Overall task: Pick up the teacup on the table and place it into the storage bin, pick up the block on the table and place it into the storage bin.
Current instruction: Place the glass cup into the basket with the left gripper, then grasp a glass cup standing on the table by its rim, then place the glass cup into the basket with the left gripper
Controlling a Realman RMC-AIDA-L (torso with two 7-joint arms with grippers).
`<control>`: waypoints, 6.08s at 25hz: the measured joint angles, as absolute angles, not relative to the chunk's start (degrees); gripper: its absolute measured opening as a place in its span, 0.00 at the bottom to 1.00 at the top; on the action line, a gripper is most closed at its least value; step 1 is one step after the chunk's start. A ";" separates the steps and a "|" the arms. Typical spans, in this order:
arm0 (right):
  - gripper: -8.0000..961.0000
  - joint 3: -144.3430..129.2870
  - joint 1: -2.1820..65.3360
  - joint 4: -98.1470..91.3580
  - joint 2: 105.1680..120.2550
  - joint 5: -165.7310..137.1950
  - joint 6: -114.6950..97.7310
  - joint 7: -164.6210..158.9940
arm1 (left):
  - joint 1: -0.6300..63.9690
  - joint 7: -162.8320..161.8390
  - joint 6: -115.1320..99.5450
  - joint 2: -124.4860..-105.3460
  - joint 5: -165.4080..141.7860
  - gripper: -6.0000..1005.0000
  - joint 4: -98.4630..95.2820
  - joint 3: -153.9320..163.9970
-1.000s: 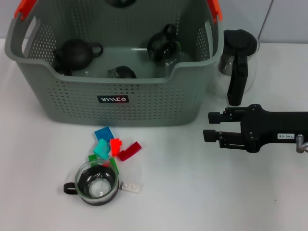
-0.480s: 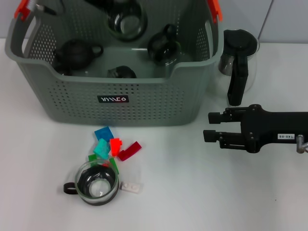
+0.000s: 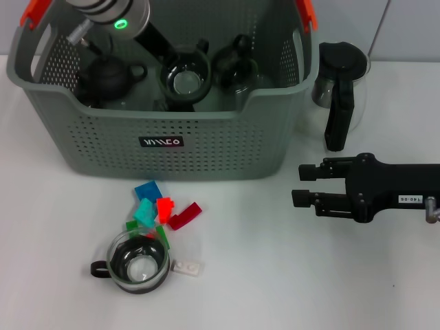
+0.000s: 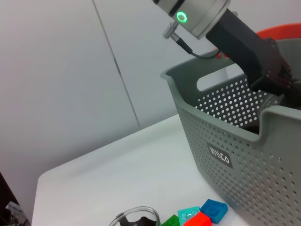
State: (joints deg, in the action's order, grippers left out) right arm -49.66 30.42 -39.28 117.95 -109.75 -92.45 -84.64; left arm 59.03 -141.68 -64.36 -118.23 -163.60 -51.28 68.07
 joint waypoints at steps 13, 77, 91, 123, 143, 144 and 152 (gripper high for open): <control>0.61 -49.66 30.24 -39.45 117.95 -109.68 -93.32 -84.64 | 60.52 -141.64 -60.48 -118.16 -163.71 0.18 -44.26 70.25; 0.61 -49.94 30.93 -39.28 117.33 -110.04 -92.98 -85.78 | 30.38 -126.12 -107.68 -124.18 -150.90 0.64 -89.75 58.53; 0.61 -49.98 30.76 -39.28 117.33 -110.04 -92.99 -85.78 | 28.89 -127.91 -98.17 -124.28 -154.70 0.64 -81.04 70.50; 0.61 -50.19 30.43 -39.29 117.33 -110.04 -92.99 -85.63 | 31.56 -134.61 -93.74 -124.29 -159.00 0.28 -73.78 76.33; 0.61 -50.19 30.37 -39.29 117.33 -110.10 -93.34 -85.73 | 40.06 -126.16 -116.08 -114.98 -127.67 0.08 -81.48 40.81; 0.61 -50.19 30.36 -39.29 117.34 -110.11 -93.35 -85.74 | 40.20 -126.54 -114.65 -114.53 -125.63 0.08 -81.37 40.08; 0.61 -50.19 30.63 -39.29 117.42 -110.13 -93.52 -85.78 | 44.83 -127.04 -90.44 -114.75 -126.37 0.11 -79.26 44.53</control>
State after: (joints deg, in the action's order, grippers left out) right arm -50.19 30.63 -39.29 117.42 -110.13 -93.52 -85.78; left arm 44.83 -127.04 -90.44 -114.75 -126.37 -79.26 44.53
